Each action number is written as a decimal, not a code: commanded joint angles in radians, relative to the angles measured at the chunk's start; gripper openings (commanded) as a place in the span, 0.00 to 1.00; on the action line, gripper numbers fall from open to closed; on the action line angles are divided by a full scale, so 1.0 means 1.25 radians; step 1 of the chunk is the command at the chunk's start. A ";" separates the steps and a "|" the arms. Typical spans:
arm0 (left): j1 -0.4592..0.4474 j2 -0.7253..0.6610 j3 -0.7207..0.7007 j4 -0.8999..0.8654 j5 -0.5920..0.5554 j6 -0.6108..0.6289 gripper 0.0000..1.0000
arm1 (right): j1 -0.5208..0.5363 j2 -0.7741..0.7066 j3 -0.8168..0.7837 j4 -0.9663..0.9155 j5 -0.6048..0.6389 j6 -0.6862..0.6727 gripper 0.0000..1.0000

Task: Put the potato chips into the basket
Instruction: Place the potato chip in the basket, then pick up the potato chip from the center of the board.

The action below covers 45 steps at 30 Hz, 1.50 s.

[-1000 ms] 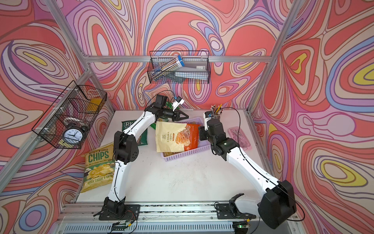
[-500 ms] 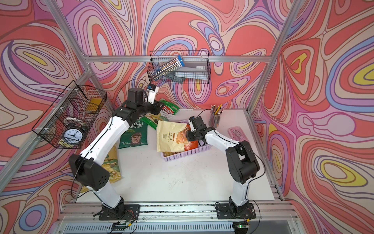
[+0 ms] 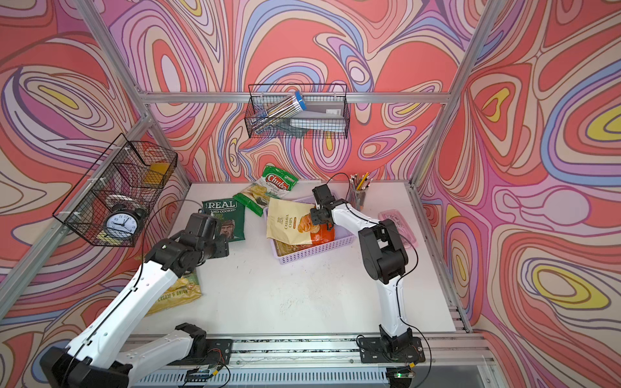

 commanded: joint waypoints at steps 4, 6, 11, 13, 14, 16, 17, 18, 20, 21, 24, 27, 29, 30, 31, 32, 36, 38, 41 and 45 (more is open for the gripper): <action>0.002 -0.183 -0.078 -0.178 -0.198 -0.328 0.91 | 0.003 -0.063 -0.028 0.045 -0.019 0.033 0.50; 0.007 -0.240 -0.097 -0.207 -0.237 -0.443 0.89 | 0.018 -0.106 -0.055 0.085 -0.050 0.042 0.50; 0.015 -0.367 -0.164 -0.363 -0.281 -0.841 0.89 | 0.054 -0.134 -0.062 0.092 -0.093 0.050 0.50; 0.016 -0.395 -0.190 -0.465 -0.282 -1.012 0.90 | 0.061 -0.138 -0.070 0.100 -0.109 0.057 0.50; 0.017 -0.408 -0.206 -0.511 -0.276 -1.090 0.90 | 0.063 -0.140 -0.077 0.106 -0.114 0.059 0.50; 0.017 -0.429 -0.239 -0.530 -0.274 -1.152 0.90 | 0.064 -0.139 -0.082 0.116 -0.125 0.065 0.50; 0.017 -0.430 -0.252 -0.529 -0.275 -1.172 0.92 | 0.064 -0.135 -0.079 0.113 -0.129 0.065 0.50; 0.016 -0.421 -0.261 -0.533 -0.278 -1.197 0.92 | 0.064 -0.134 -0.076 0.111 -0.134 0.066 0.50; 0.018 -0.381 -0.279 -0.538 -0.285 -1.240 0.93 | 0.064 -0.132 -0.075 0.113 -0.142 0.069 0.51; 0.020 -0.351 -0.289 -0.524 -0.295 -1.248 0.93 | 0.064 -0.131 -0.075 0.114 -0.146 0.070 0.50; 0.066 -0.272 -0.306 -0.376 -0.298 -1.132 0.94 | 0.064 -0.132 -0.077 0.118 -0.154 0.073 0.50; 0.179 -0.203 -0.341 -0.198 -0.211 -0.997 0.95 | 0.064 -0.135 -0.079 0.115 -0.158 0.073 0.50; 0.230 -0.169 -0.364 -0.132 -0.181 -0.969 0.95 | 0.064 -0.141 -0.083 0.116 -0.156 0.072 0.50; 0.243 -0.150 -0.371 -0.104 -0.184 -0.964 0.95 | 0.064 -0.145 -0.084 0.116 -0.158 0.072 0.50; 0.248 -0.133 -0.376 -0.087 -0.189 -0.960 0.94 | 0.064 -0.148 -0.084 0.116 -0.158 0.072 0.50; 0.259 -0.112 -0.381 -0.063 -0.183 -0.952 0.94 | 0.064 -0.149 -0.087 0.116 -0.157 0.071 0.50; 0.280 -0.054 -0.438 0.031 -0.137 -0.939 0.95 | 0.064 -0.158 -0.092 0.113 -0.152 0.069 0.50; 0.280 -0.037 -0.449 0.025 -0.131 -0.969 0.95 | 0.064 -0.157 -0.092 0.111 -0.152 0.068 0.50; 0.280 -0.035 -0.474 0.025 -0.150 -0.990 0.96 | 0.063 -0.154 -0.092 0.111 -0.154 0.068 0.50; 0.297 -0.058 -0.547 0.197 -0.142 -0.878 0.91 | 0.063 -0.145 -0.087 0.113 -0.173 0.072 0.50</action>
